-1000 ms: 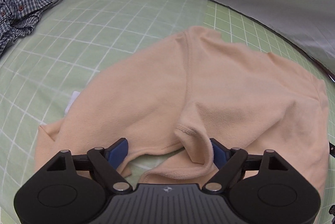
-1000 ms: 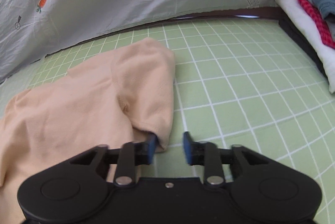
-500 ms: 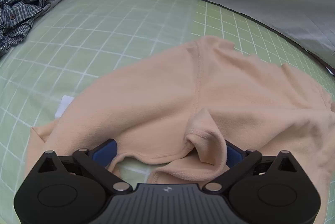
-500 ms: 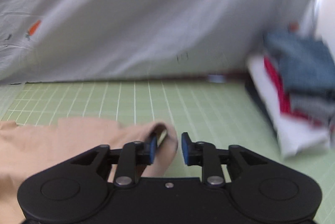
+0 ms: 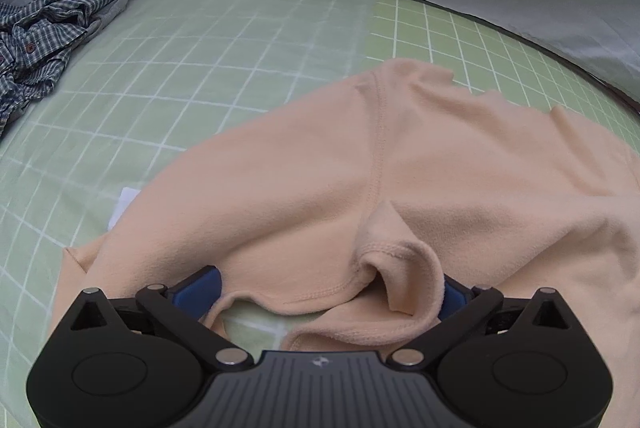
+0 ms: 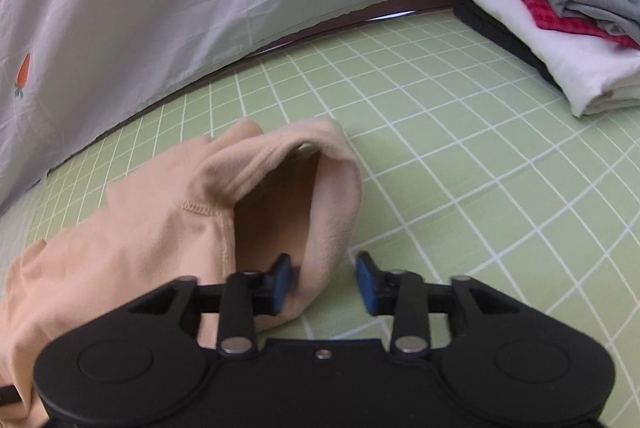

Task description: Fold clothes

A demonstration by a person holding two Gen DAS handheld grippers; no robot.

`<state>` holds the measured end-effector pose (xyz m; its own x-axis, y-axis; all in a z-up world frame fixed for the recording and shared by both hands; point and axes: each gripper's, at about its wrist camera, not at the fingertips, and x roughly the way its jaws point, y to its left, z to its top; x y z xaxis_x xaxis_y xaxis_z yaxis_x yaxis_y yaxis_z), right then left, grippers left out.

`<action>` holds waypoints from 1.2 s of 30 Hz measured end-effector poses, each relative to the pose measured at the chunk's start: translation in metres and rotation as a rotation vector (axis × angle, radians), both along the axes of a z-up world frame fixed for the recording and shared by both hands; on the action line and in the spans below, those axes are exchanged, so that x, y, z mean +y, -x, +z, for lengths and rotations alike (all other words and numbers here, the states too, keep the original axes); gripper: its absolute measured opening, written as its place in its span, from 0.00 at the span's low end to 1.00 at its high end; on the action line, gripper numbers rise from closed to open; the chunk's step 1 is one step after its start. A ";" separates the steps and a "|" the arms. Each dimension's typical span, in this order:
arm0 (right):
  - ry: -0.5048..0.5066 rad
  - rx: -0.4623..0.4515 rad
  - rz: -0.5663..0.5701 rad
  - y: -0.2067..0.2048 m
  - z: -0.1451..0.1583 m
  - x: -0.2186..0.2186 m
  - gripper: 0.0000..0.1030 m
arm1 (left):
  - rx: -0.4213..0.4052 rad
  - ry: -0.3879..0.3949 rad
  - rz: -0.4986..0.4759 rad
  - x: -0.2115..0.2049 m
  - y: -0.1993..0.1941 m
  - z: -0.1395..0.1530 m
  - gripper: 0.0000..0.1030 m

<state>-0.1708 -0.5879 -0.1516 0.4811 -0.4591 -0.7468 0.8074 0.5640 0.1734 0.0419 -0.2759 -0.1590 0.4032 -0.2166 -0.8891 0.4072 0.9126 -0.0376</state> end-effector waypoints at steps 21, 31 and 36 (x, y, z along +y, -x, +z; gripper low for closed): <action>0.117 0.091 -0.167 0.035 0.011 -0.004 0.57 | -0.002 -0.013 -0.002 -0.002 0.000 -0.002 1.00; 0.052 0.081 -0.207 0.055 0.000 -0.027 0.32 | -0.008 -0.012 -0.001 -0.001 0.002 -0.002 1.00; 0.194 0.031 -0.183 0.065 0.031 -0.025 0.09 | -0.005 -0.013 -0.006 0.001 0.000 -0.001 1.00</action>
